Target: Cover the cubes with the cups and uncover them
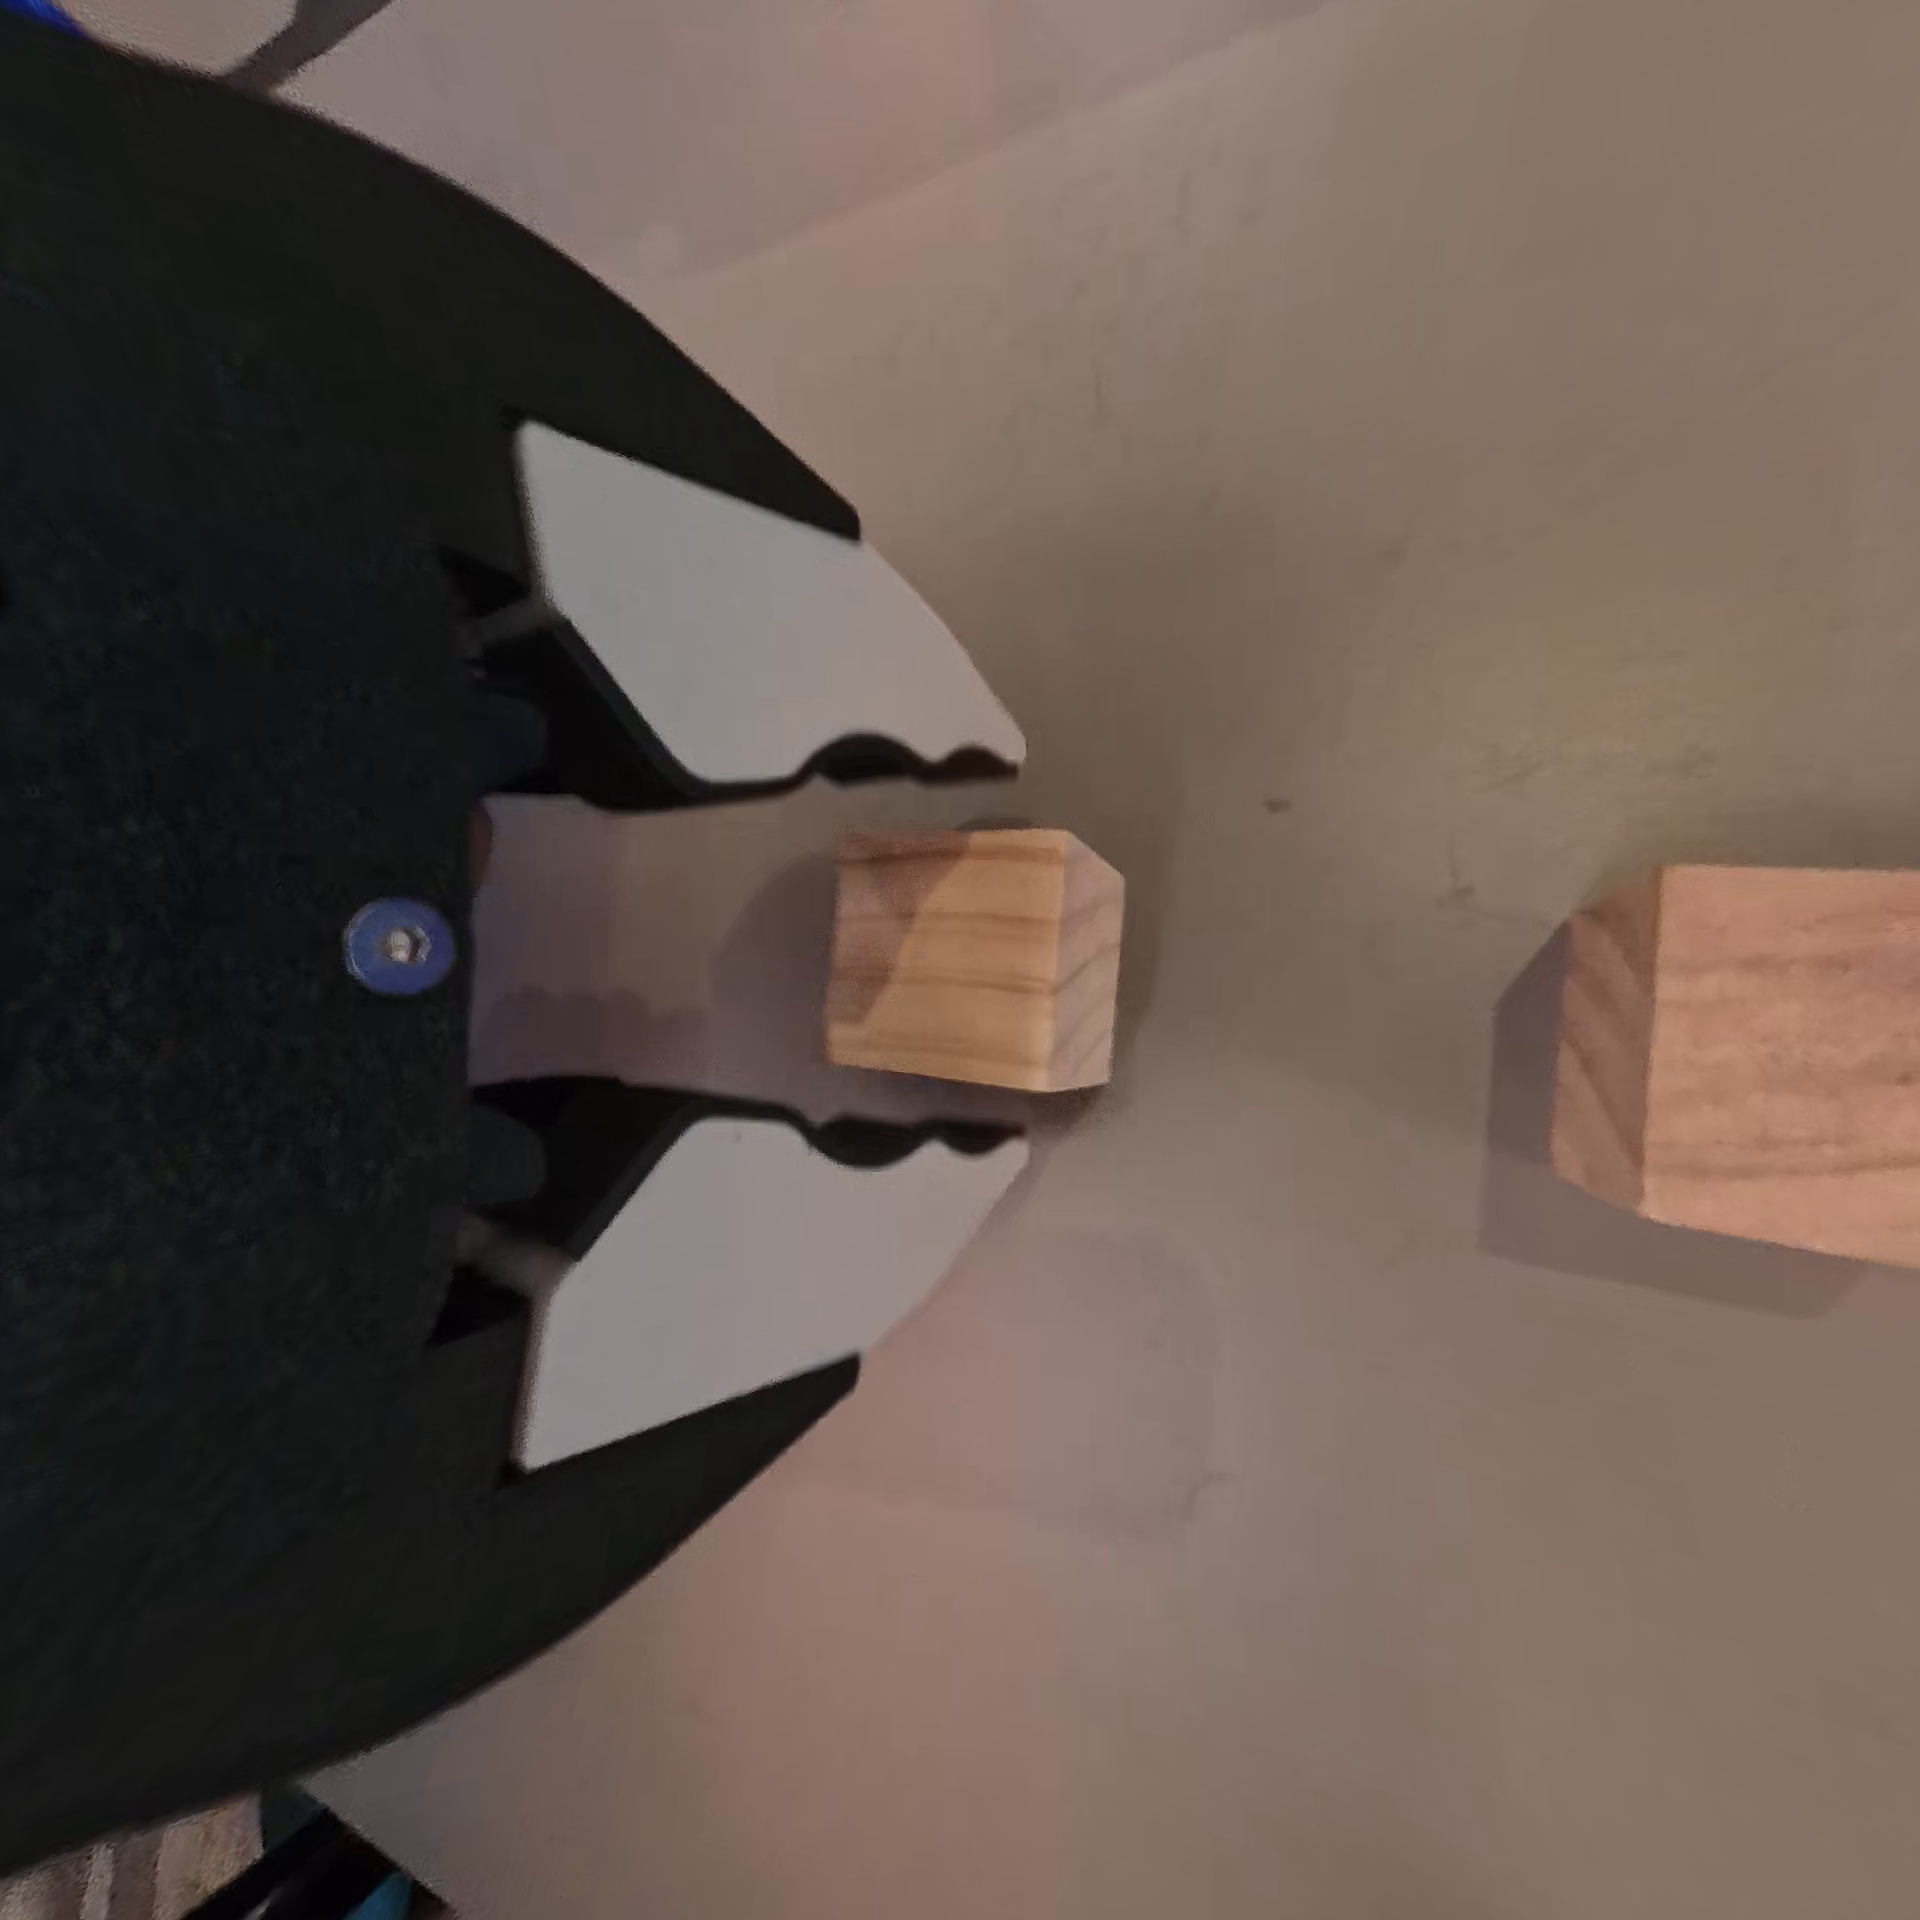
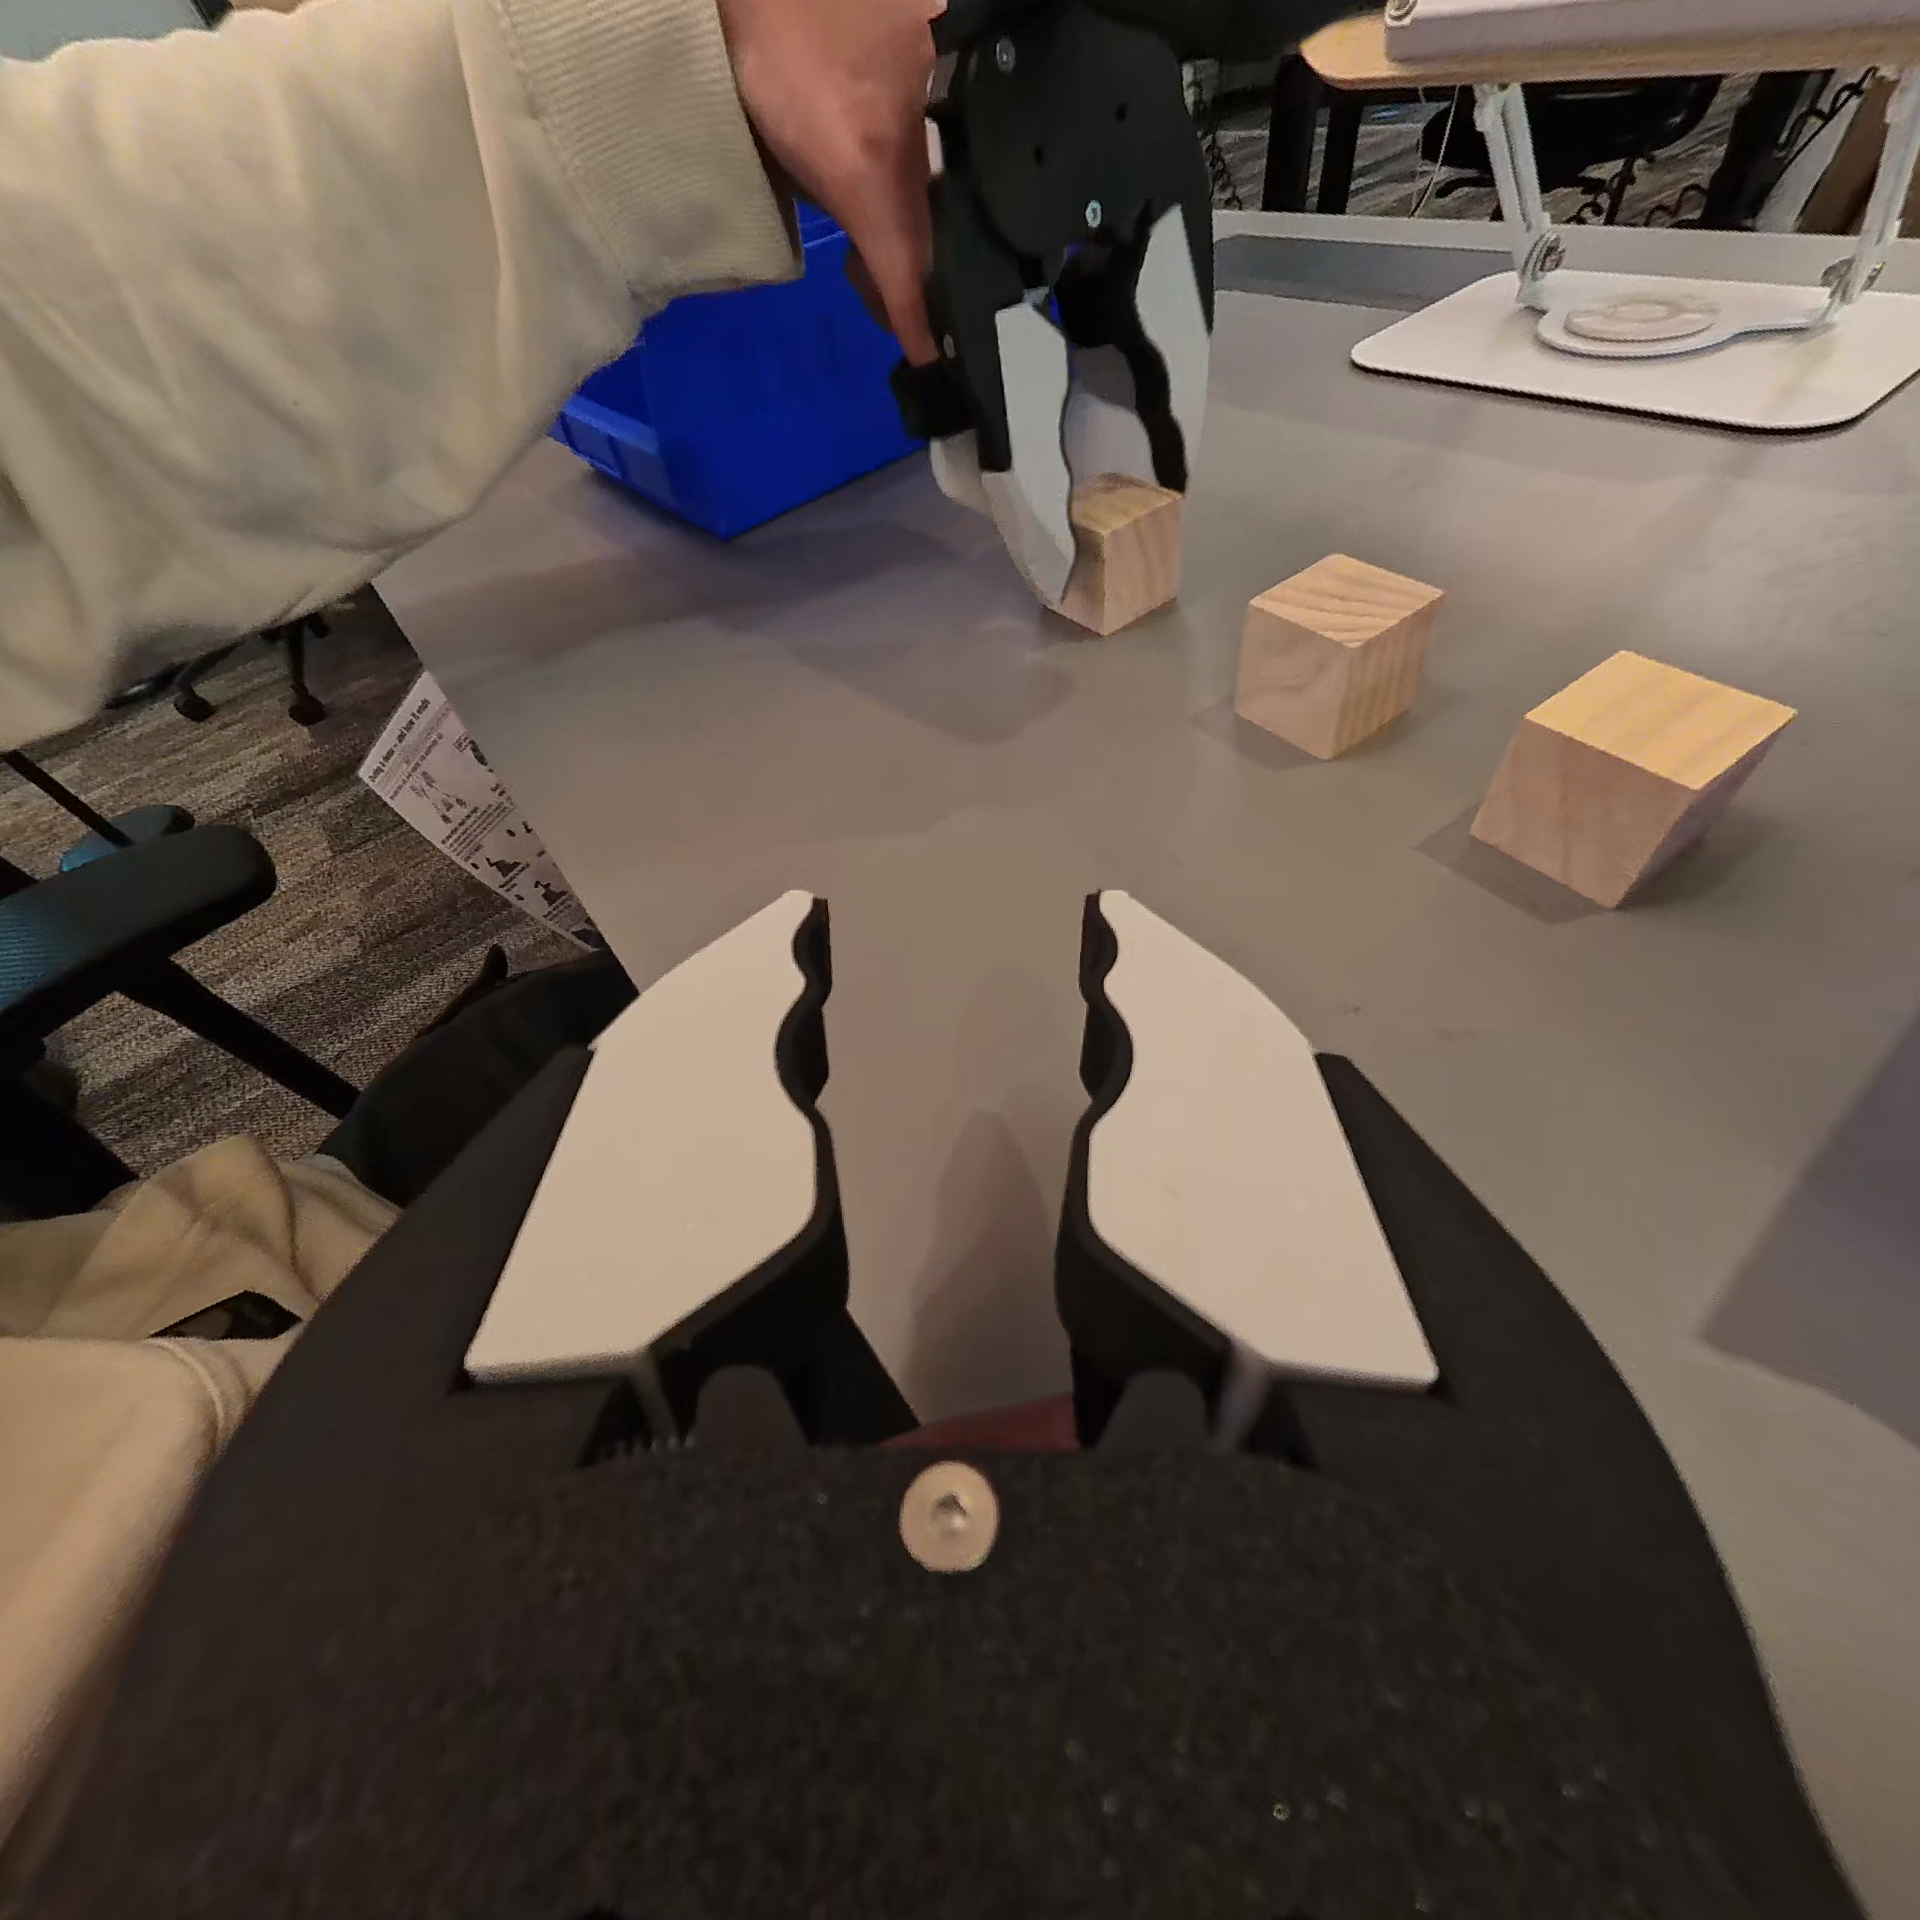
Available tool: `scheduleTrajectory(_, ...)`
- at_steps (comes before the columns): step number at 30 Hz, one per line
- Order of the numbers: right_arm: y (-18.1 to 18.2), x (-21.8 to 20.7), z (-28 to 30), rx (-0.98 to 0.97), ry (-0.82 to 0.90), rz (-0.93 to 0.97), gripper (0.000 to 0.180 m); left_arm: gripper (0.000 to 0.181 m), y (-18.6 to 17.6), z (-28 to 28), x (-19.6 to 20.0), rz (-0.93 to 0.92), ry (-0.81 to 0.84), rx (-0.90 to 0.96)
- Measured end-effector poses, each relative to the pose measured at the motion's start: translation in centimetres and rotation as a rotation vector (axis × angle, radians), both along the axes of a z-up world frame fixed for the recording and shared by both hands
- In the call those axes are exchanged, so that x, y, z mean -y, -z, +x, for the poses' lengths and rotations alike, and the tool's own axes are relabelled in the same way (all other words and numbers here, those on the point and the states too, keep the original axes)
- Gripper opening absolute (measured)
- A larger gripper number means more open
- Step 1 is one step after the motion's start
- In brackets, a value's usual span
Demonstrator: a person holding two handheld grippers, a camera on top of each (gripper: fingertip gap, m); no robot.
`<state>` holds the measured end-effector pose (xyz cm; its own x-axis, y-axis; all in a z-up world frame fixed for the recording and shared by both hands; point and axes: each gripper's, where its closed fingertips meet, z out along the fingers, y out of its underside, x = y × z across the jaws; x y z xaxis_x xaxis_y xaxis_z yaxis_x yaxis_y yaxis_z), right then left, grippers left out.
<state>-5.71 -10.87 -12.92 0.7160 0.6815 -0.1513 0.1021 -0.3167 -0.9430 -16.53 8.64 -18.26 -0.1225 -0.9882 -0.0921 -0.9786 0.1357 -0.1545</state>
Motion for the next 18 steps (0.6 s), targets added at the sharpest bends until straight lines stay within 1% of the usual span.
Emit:
scheduleTrajectory(1,0.1,0.1,-0.1,0.006,-0.004,0.000,0.046,0.073,-0.6,-0.4,-0.1,0.016,-0.020,-0.005)
scheduleTrajectory(3,0.3,0.2,-0.1,0.013,-0.006,0.000,0.046,0.071,-3.2,-1.2,-0.1,0.054,-0.053,0.054)
scheduleTrajectory(5,0.4,0.4,-0.2,0.013,-0.015,-0.001,0.046,0.070,-7.4,-2.9,0.2,0.099,-0.082,0.166)
scheduleTrajectory(6,0.4,0.5,-0.3,0.012,-0.014,-0.003,0.046,0.069,-9.6,-4.6,0.2,0.123,-0.122,0.212)
scheduleTrajectory(8,0.6,0.8,-0.4,0.009,-0.020,-0.012,0.046,0.067,-13.7,-9.4,-1.2,0.203,-0.275,0.273)
scheduleTrajectory(10,0.7,1.0,-0.6,0.013,-0.023,-0.016,0.046,0.066,-16.3,-15.7,-3.3,0.288,-0.472,0.298)
scheduleTrajectory(12,0.7,1.1,-0.9,0.019,-0.033,-0.014,0.046,0.064,-16.5,-21.5,-4.9,0.296,-0.656,0.293)
scheduleTrajectory(13,0.7,1.2,-1.1,0.023,-0.040,-0.013,0.046,0.065,-15.6,-23.7,-5.3,0.272,-0.711,0.278)
scheduleTrajectory(15,0.6,1.3,-1.7,0.028,-0.062,-0.007,0.046,0.062,-12.7,-27.0,-5.9,0.236,-0.737,0.189)
scheduleTrajectory(18,0.6,1.3,-2.3,0.048,-0.079,0.000,0.045,0.060,-7.9,-31.2,-7.0,0.212,-0.730,-0.045)
